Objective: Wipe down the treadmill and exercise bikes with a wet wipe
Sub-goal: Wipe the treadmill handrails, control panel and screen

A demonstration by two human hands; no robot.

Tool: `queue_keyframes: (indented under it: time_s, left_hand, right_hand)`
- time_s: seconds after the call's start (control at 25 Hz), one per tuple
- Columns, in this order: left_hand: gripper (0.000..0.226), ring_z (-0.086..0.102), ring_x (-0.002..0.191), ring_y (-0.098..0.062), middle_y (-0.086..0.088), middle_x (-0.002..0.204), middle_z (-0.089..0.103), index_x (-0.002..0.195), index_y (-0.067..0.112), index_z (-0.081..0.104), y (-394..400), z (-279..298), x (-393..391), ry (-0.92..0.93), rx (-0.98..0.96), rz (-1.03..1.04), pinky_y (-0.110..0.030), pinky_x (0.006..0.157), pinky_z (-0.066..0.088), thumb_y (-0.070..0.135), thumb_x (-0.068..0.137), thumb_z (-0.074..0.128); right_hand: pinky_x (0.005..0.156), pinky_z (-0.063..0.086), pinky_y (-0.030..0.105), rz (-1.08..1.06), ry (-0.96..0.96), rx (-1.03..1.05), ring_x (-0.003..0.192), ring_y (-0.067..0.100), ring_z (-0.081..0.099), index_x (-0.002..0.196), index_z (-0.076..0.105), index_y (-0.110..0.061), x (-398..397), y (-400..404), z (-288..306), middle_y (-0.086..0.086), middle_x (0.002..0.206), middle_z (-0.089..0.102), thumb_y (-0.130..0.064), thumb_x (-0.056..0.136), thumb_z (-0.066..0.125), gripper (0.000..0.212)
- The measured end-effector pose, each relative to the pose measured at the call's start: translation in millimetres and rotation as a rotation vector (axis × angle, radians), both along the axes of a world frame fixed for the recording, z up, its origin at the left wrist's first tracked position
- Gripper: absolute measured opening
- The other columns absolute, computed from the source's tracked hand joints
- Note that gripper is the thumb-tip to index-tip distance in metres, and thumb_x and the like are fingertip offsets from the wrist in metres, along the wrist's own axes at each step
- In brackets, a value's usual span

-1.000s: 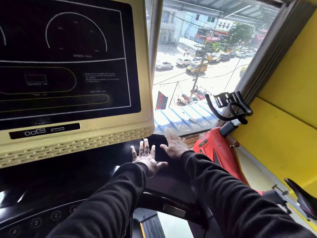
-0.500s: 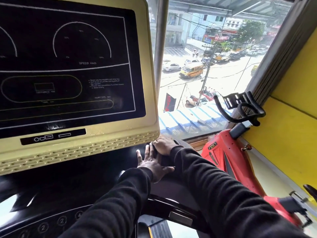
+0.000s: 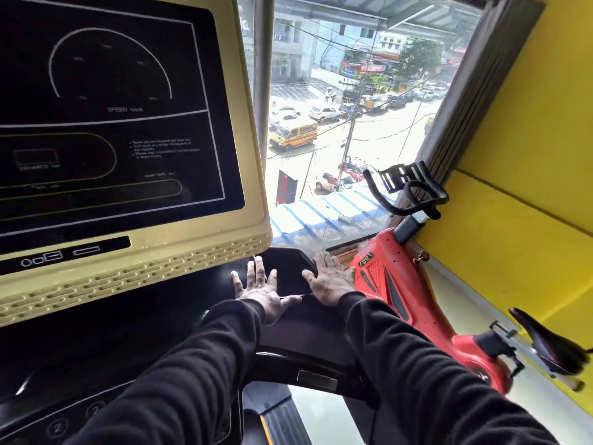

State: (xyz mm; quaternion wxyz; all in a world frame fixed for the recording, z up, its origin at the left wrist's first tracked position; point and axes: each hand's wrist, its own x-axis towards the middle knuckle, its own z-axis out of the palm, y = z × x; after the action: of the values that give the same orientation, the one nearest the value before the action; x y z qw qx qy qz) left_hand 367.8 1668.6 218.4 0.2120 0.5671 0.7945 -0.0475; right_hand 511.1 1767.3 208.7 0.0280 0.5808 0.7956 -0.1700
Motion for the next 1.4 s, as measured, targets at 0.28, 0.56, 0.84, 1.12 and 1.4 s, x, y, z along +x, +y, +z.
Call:
queue_keyframes:
  time_s: [0.28,0.56,0.84,1.12,1.4]
  left_hand:
    - [0.100,-0.031,0.146,-0.024,-0.011,0.158,-0.033,0.158,0.023,0.001,-1,0,0,0.021,0.028,-0.007,-0.061,0.113,-0.019,0.084,0.084,0.025]
    - [0.098,-0.029,0.146,-0.027,-0.013,0.158,-0.031,0.159,0.022,0.002,-3,-1,-1,0.034,0.044,-0.027,-0.061,0.114,-0.017,0.083,0.085,0.024]
    - [0.094,-0.031,0.145,-0.028,-0.014,0.158,-0.031,0.158,0.023,0.004,-3,0,-2,0.020,0.050,-0.044,-0.061,0.113,-0.017,0.080,0.088,0.026]
    - [0.065,-0.026,0.148,-0.027,-0.011,0.161,-0.027,0.156,0.032,0.018,-2,0,-15,-0.085,0.081,-0.091,-0.055,0.116,-0.015,0.059,0.100,0.034]
    - [0.052,-0.019,0.150,-0.027,-0.011,0.163,-0.020,0.152,0.034,0.030,-2,-4,-23,-0.108,0.126,-0.138,-0.053,0.118,-0.012,0.049,0.102,0.035]
  right_hand:
    - [0.118,-0.007,0.055,-0.020,-0.030,0.041,0.150,0.016,-0.007,0.155,-0.005,-0.022,26,-37,1,-0.010,0.160,-0.018,-0.070,0.094,0.019,0.082]
    - [0.116,-0.010,0.054,-0.077,-0.071,0.084,0.150,0.015,-0.008,0.156,-0.002,-0.022,49,-64,-2,-0.006,0.162,-0.016,-0.074,0.090,0.016,0.086]
    - [0.119,-0.005,0.054,0.007,-0.063,0.229,0.150,0.014,-0.005,0.156,0.004,-0.023,61,-92,-14,-0.009,0.162,-0.012,-0.067,0.095,0.021,0.077]
    - [0.116,0.020,0.051,0.090,0.032,0.458,0.144,0.024,0.029,0.146,0.042,-0.023,72,-110,-25,0.001,0.156,0.034,-0.031,0.098,0.047,0.048]
    - [0.083,0.052,0.033,0.007,0.336,0.669,0.086,0.026,0.062,0.103,0.073,-0.017,32,-108,-30,0.002,0.096,0.066,0.001,0.079,0.065,0.032]
